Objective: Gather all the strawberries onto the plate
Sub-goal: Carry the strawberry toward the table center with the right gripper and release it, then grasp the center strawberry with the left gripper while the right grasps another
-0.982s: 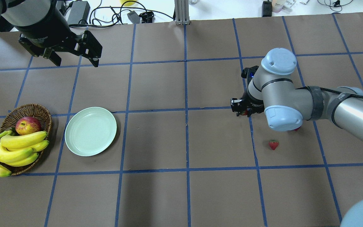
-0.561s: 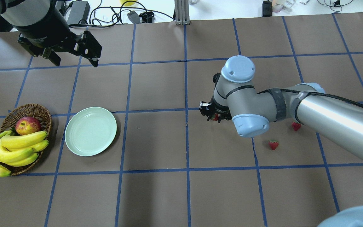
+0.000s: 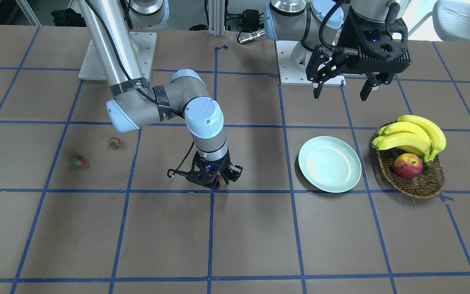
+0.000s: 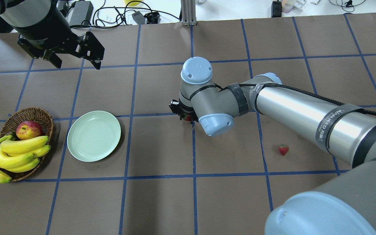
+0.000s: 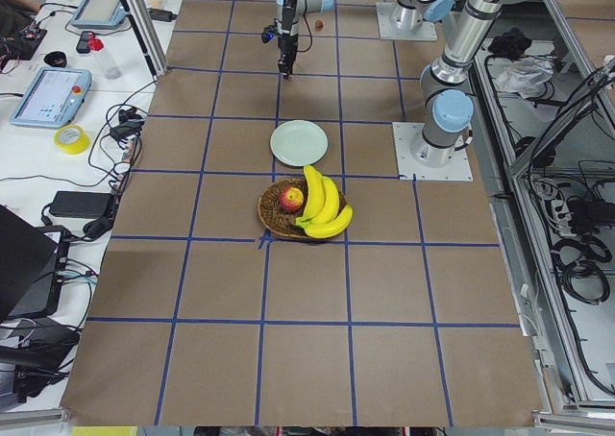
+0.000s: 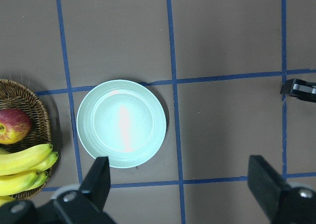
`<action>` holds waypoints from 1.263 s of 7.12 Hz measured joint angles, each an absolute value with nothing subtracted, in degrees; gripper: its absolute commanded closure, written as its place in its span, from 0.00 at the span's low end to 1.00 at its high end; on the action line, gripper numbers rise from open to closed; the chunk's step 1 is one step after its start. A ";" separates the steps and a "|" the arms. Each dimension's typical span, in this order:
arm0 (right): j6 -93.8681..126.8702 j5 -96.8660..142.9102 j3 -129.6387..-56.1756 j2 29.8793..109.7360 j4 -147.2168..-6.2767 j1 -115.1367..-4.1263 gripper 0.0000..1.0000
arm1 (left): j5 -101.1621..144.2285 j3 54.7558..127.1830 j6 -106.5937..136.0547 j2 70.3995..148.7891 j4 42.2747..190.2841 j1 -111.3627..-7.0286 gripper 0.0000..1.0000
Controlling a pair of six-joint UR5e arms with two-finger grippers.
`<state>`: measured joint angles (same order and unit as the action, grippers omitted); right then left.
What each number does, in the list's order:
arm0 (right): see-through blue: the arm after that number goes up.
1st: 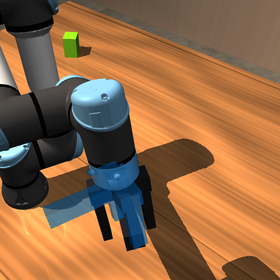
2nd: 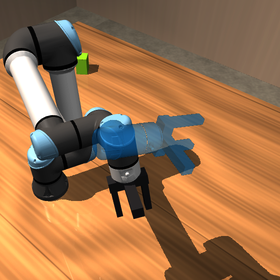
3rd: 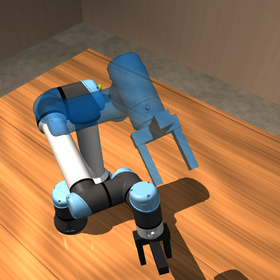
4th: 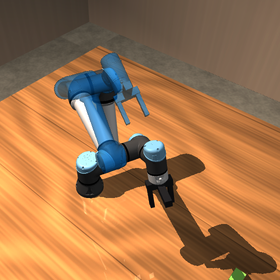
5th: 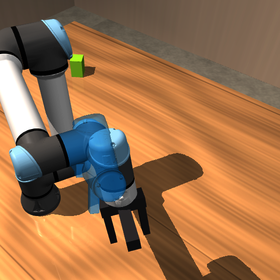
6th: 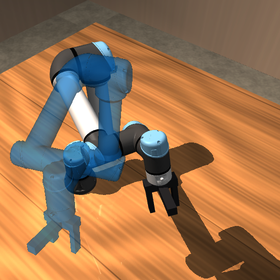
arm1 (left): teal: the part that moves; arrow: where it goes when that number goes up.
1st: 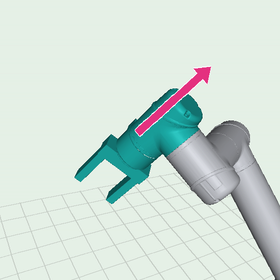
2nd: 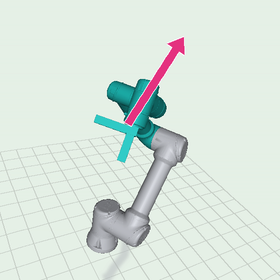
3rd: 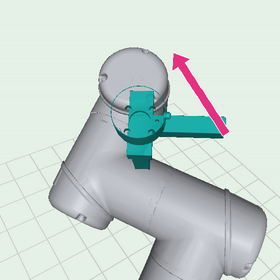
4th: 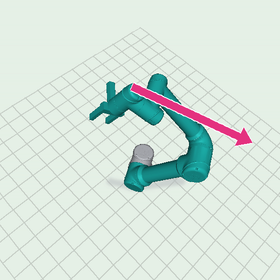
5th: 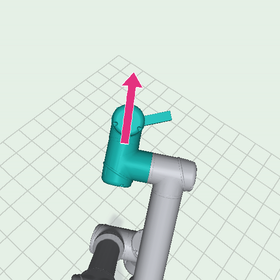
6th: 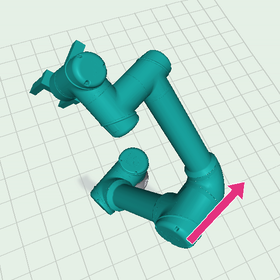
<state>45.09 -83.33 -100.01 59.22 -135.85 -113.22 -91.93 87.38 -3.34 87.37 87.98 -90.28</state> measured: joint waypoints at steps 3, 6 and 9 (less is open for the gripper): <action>45.04 -83.35 -99.63 58.95 -134.36 -113.73 0.00 | -91.82 87.59 -3.38 87.36 87.96 -90.27 0.00; 33.19 -84.35 -99.81 64.43 -125.39 -109.47 0.00 | -88.73 88.46 -2.61 87.51 87.87 -90.26 0.00; 12.68 -86.26 -105.21 72.64 -119.31 -96.48 0.00 | -85.88 90.72 6.87 90.66 83.92 -92.36 0.00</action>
